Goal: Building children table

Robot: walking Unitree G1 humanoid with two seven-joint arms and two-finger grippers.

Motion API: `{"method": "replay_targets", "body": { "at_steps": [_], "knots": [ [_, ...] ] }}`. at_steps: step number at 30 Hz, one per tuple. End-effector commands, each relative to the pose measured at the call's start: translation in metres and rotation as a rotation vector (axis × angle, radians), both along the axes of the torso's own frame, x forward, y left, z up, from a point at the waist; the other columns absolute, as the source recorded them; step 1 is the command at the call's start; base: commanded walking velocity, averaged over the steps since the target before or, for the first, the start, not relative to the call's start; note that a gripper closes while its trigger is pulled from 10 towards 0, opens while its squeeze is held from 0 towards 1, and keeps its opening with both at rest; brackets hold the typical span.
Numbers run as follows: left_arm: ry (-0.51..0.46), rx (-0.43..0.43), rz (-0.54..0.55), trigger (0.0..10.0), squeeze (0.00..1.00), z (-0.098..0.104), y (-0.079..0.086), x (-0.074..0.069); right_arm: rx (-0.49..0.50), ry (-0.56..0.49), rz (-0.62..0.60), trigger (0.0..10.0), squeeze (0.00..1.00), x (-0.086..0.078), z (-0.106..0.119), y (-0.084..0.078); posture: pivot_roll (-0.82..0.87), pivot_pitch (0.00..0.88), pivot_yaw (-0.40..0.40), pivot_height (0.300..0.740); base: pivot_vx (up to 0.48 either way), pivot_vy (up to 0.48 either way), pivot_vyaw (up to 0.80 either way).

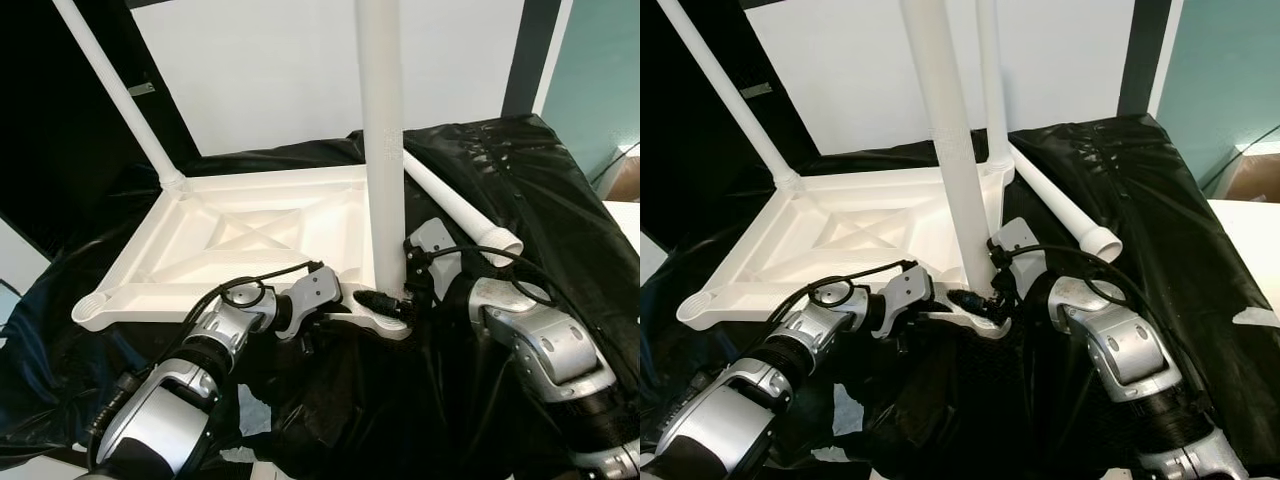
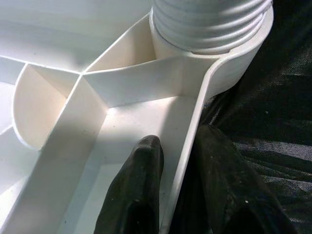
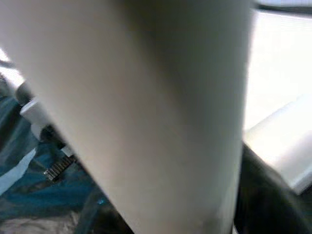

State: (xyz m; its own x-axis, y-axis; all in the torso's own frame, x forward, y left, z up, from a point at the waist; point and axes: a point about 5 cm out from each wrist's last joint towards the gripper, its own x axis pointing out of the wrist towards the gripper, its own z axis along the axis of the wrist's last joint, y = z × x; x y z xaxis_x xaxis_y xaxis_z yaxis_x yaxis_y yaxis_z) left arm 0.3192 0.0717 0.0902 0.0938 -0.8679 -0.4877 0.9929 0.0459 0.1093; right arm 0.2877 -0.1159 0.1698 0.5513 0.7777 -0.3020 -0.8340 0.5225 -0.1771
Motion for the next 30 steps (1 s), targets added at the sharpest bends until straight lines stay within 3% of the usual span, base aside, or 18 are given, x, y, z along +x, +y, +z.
{"method": "replay_targets", "body": {
  "at_steps": [1, 4, 5, 13, 14, 15, 16, 17, 19, 21, 26, 27, 28, 29, 30],
  "knots": [
    [0.09, 0.034, -0.042, 7.9, 0.0, -0.02, -0.007, -0.015, -0.031, 0.005, 0.05, 0.0, 0.0, 0.003, -0.003, 0.007, -0.14, 0.0, 0.154, 0.74, 0.0, 0.0, 0.0],
    [0.099, 0.019, -0.04, 7.9, 0.0, -0.019, -0.008, -0.016, -0.037, 0.006, 0.053, 0.0, 0.0, 0.004, -0.003, 0.006, -0.14, 0.0, 0.154, 0.74, 0.0, 0.0, 0.0],
    [0.113, -0.005, -0.036, 0.0, 0.0, -0.019, -0.009, -0.017, -0.047, 0.005, 0.055, 0.0, 0.0, 0.004, -0.003, 0.003, -0.13, 0.0, 0.149, 0.74, 0.0, 0.0, 0.0],
    [0.114, -0.048, -0.003, 0.0, 0.0, -0.02, -0.012, -0.02, -0.066, 0.014, 0.046, 0.0, 0.0, 0.0, -0.008, -0.009, -0.14, 0.0, 0.149, 0.74, 0.0, 0.0, 0.0],
    [0.102, -0.06, 0.033, 6.9, 0.0, -0.02, -0.016, -0.018, -0.002, 0.028, -0.042, 0.0, 0.0, -0.001, -0.014, -0.009, -0.14, 0.0, 0.15, 0.74, 0.0, 0.0, 0.0],
    [0.093, -0.072, 0.063, 8.9, 0.0, -0.019, -0.018, -0.017, 0.052, 0.016, -0.145, 0.0, 0.0, -0.001, -0.02, -0.008, -0.14, 0.0, 0.149, 0.74, 0.0, 0.0, 0.0],
    [0.084, -0.083, 0.093, 10.0, 0.0, -0.019, -0.021, -0.015, 0.119, -0.002, -0.267, 0.0, 0.0, 0.0, -0.027, -0.008, -0.14, 0.0, 0.149, 0.74, 0.0, 0.0, 0.0],
    [0.075, -0.092, 0.118, 10.0, 0.0, -0.018, -0.022, -0.013, 0.229, -0.015, -0.364, 0.0, 0.0, -0.001, -0.03, -0.007, -0.13, 0.0, 0.146, 0.74, 0.0, 0.0, 0.0],
    [0.058, -0.102, 0.164, 10.0, 0.0, -0.017, -0.024, -0.01, 0.28, -0.1, -0.522, 0.0, 0.0, -0.006, -0.036, -0.01, -0.13, 0.0, 0.149, 0.74, 0.0, 0.0, 0.0],
    [0.056, -0.109, 0.185, 10.0, 0.0, -0.017, -0.024, -0.01, 0.307, -0.14, -0.521, 0.0, 0.0, -0.016, -0.037, -0.003, -0.12, 0.0, 0.154, 0.74, 0.0, 0.0, 0.0],
    [0.074, -0.117, 0.189, 10.0, 0.0, -0.019, -0.021, -0.014, 0.343, -0.151, -0.566, 0.0, 0.0, -0.014, -0.032, -0.006, -0.12, 0.0, 0.159, 0.74, 0.0, 0.0, 0.0],
    [0.081, -0.115, 0.191, 10.0, 0.0, -0.021, -0.018, -0.015, 0.344, -0.153, -0.566, 4.1, 0.0, -0.012, -0.031, -0.007, -0.12, 0.0, 0.16, 0.74, 0.0, 0.0, 0.0],
    [0.084, -0.111, 0.194, 10.0, 0.0, -0.022, -0.017, -0.016, 0.343, -0.155, -0.561, 6.3, 0.0, -0.012, -0.031, -0.007, -0.12, 0.0, 0.16, 0.74, 0.0, 0.0, 0.0],
    [0.085, -0.103, 0.201, 10.0, 0.0, -0.024, -0.015, -0.017, 0.335, -0.155, -0.545, 10.0, 0.0, -0.012, -0.031, -0.006, -0.12, 0.0, 0.16, 0.74, 0.0, 0.0, 0.0],
    [0.084, -0.096, 0.207, 10.0, 0.0, -0.026, -0.014, -0.017, 0.334, -0.16, -0.542, 10.0, 0.0, -0.013, -0.032, -0.003, -0.12, 0.0, 0.16, 0.74, 0.0, 0.0, 0.0]
  ]
}}
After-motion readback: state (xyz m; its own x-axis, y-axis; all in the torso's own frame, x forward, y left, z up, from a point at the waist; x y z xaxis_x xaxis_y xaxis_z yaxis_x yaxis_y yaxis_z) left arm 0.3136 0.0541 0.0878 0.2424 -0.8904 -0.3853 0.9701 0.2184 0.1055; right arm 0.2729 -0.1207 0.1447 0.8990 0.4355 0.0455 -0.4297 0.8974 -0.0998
